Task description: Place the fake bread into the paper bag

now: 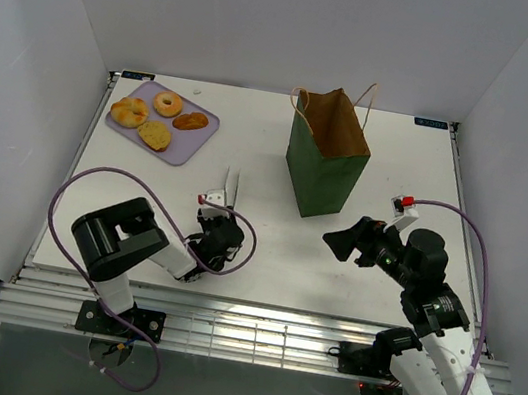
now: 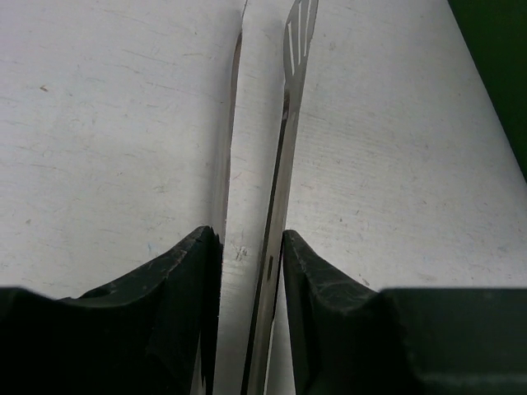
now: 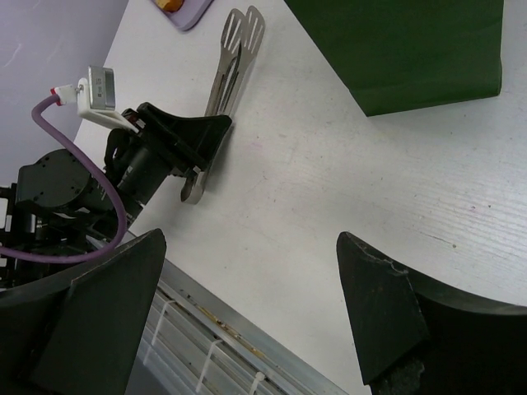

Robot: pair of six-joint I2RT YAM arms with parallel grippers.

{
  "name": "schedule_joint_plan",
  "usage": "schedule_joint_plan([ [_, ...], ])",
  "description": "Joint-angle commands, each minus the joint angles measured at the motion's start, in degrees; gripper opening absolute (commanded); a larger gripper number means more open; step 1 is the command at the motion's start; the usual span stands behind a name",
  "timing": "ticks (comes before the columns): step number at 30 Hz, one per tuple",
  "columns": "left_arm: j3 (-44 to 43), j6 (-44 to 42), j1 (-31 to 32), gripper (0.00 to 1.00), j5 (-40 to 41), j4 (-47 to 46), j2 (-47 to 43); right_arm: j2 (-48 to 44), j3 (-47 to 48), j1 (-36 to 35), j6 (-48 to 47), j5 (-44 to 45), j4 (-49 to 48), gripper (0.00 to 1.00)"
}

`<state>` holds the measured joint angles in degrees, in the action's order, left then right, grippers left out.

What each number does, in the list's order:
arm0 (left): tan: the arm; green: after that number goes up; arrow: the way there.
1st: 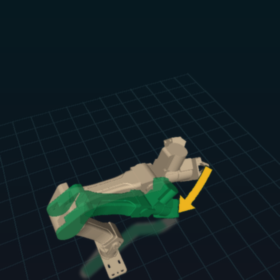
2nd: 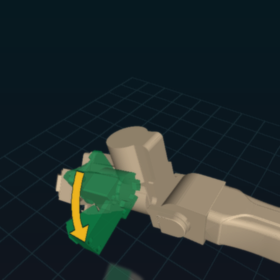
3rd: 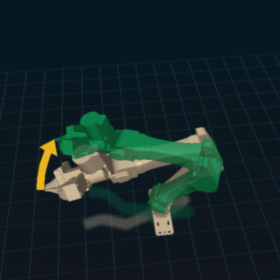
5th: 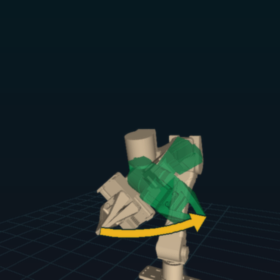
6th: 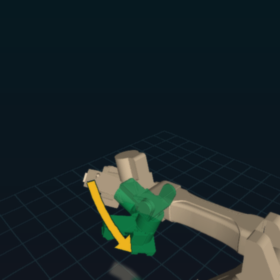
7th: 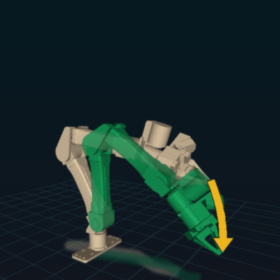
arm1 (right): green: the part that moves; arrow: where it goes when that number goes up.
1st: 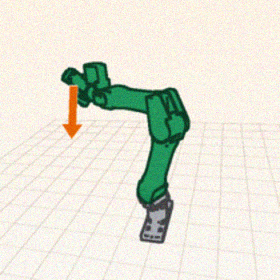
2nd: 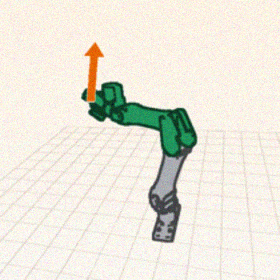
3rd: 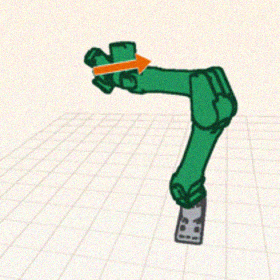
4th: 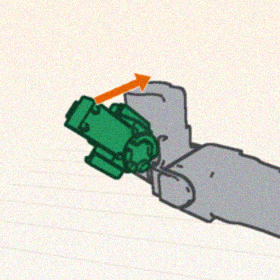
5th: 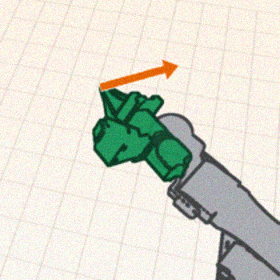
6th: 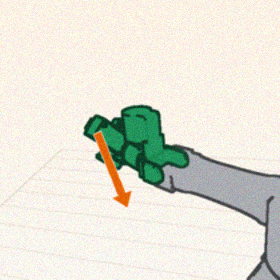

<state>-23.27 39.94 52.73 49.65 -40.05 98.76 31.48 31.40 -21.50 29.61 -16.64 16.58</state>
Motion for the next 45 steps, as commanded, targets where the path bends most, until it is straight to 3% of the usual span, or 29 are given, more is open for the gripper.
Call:
schedule_joint_plan([
  [1, 5.1, 3.7, 1.4, 0.48, -13.3, 19.2, 1.5, 0.0, 1.3, -0.2, 0.3, -0.1, -1.8, 0.90],
  [3, 5.4, 3.0, 1.4, 0.44, -13.4, 20.4, -1.7, 0.2, 1.6, -0.2, 0.4, -0.1, -1.8, 0.90],
  [8, 3.2, 0.0, 1.3, 0.44, -17.5, 27.3, -18.1, 0.7, 3.0, -0.2, 0.4, 0.5, -1.5, 0.90],
  [13, -3.4, -3.1, -0.2, 0.48, -28.8, 38.4, -34.5, 1.3, 5.0, -0.2, 0.5, 1.3, 0.0, 0.90],
  [18, -9.4, -6.8, -8.6, 0.50, -43.8, 47.2, -44.9, 1.5, 7.2, -0.2, 0.5, 2.0, 1.6, 0.90],
  [25, -15.4, -7.4, -15.9, 0.58, -61.9, 51.8, -47.7, 1.5, 8.7, -0.2, 1.2, 1.0, 2.9, 0.90],
  [31, -18.7, -7.1, -22.1, 0.59, -67.4, 53.1, -48.2, 4.2, 9.6, -0.2, -1.3, 1.0, 3.6, 0.90],
  [37, -23.5, -6.8, -32.7, 0.54, -77.7, 53.2, -42.9, 12.9, 13.5, -0.2, -6.5, 1.1, 4.6, 0.90],
  [40, -26.7, -3.8, -35.0, 0.52, -79.2, 53.3, -39.6, 17.2, 17.9, -0.2, -7.9, 1.8, 6.5, 0.90],
  [45, -34.6, -0.1, -35.6, 0.52, -72.9, 63.1, -37.9, 24.3, 31.7, -0.2, -8.5, 3.6, 16.7, 0.90],
])
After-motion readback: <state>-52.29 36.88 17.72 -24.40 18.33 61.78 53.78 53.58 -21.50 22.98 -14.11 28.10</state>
